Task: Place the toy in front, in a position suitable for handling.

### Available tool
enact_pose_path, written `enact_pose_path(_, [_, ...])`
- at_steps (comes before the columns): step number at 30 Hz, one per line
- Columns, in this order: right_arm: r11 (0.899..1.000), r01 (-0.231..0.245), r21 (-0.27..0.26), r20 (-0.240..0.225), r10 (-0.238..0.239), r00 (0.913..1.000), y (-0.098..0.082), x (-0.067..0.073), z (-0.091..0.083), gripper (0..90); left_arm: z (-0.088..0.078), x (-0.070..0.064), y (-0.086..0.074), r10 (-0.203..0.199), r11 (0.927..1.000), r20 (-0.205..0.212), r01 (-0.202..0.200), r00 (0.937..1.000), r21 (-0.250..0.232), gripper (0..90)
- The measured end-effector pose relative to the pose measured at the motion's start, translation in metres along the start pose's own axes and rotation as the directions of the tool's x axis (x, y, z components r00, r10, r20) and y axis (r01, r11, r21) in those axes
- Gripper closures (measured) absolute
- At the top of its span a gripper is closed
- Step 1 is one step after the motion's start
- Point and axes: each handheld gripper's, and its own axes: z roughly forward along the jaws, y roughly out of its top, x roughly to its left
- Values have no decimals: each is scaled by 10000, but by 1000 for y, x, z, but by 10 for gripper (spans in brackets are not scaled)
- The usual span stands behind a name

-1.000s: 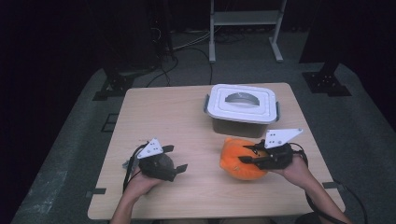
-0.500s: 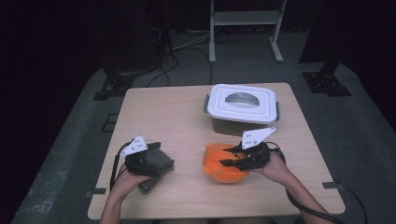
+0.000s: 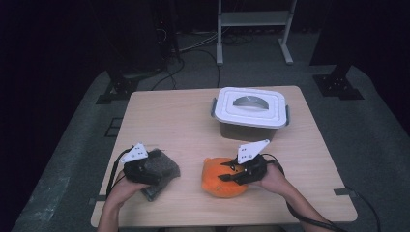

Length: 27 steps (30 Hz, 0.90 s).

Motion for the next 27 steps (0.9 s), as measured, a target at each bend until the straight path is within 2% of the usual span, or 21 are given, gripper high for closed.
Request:
enact_pose_path(2, [9999, 55, 150, -70, -54, 10000, -4, 3, 6, 548, 1, 1, -2, 39, 10000, 45, -39, 10000, 62, 116])
enact_pose_path(3, [10000, 72, 55, -66, -71, 10000, -5, 4, 7, 534, 1, 2, -4, 45, 9999, 79, -46, 10000, 138, 120])
enact_pose_path(8, [9996, -267, -65, -56, 266, 9996, -4, 4, 5, 342, 4, 5, -9, 58, 9995, 107, -61, 9999, 313, 151])
enact_pose_path(9, [9995, -306, -125, -37, 305, 9995, -4, 5, 4, 329, 4, 5, -10, 49, 9995, 94, -52, 9999, 325, 164])
enact_pose_path(12, [9980, -405, -489, -175, 397, 9991, -3, 6, -4, 309, 7, 7, -13, 66, 9987, 37, -67, 10000, 505, 167])
enact_pose_path(15, [9966, -434, -705, -13, 434, 9991, -4, 6, -14, 264, 10, 7, -15, 131, 9979, 36, -133, 9999, 626, 192])
enact_pose_path(20, [9969, -461, -641, 235, 477, 9986, -15, 9, -26, 248, 16, 7, -19, 344, 9938, 71, -349, 9994, 1057, 217])
enact_pose_path(23, [9947, -639, -800, 438, 676, 9968, -23, 8, -33, 248, 20, 7, -20, 399, 9914, 42, -401, 9992, 1247, 227])
enact_pose_path(27, [9926, -757, -944, 522, 809, 9954, -27, 6, -39, 248, 26, 7, -25, 579, 9801, -128, -544, 9982, 1911, 236])
